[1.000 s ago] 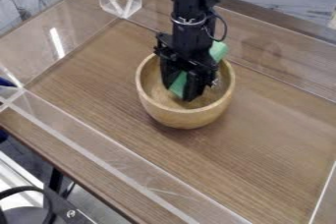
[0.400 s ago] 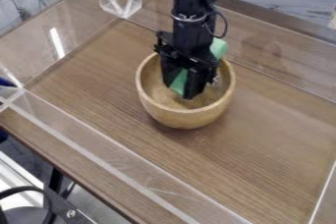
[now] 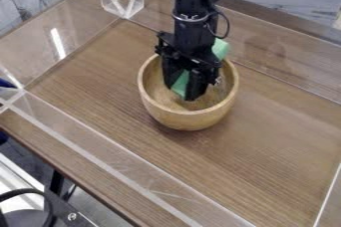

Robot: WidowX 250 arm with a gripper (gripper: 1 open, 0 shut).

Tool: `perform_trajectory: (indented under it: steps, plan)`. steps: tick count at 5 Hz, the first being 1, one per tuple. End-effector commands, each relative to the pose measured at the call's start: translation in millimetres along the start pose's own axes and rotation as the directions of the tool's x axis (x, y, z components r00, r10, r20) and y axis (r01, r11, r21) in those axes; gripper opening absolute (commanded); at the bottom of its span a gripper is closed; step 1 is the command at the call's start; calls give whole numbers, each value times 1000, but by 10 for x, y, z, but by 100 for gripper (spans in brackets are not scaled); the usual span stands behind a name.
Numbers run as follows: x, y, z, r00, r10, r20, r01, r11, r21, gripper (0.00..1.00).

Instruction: Put the green block in the brown bowl

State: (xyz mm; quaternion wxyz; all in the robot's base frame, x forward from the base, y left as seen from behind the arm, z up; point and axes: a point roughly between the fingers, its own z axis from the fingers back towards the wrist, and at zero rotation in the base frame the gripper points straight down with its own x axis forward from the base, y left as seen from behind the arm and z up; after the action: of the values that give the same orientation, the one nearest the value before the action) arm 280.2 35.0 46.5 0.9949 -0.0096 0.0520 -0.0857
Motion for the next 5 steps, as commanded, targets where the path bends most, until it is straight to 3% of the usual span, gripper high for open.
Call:
perform_trajectory:
  steps: [1,4,5]
  plan:
    - [100,47,146,999,10,53,-10,1000,11,0]
    - [108,54,109,999,15,37,-15,1000,4,0]
    - [101,51,127,999,18,33,-18,1000,3,100]
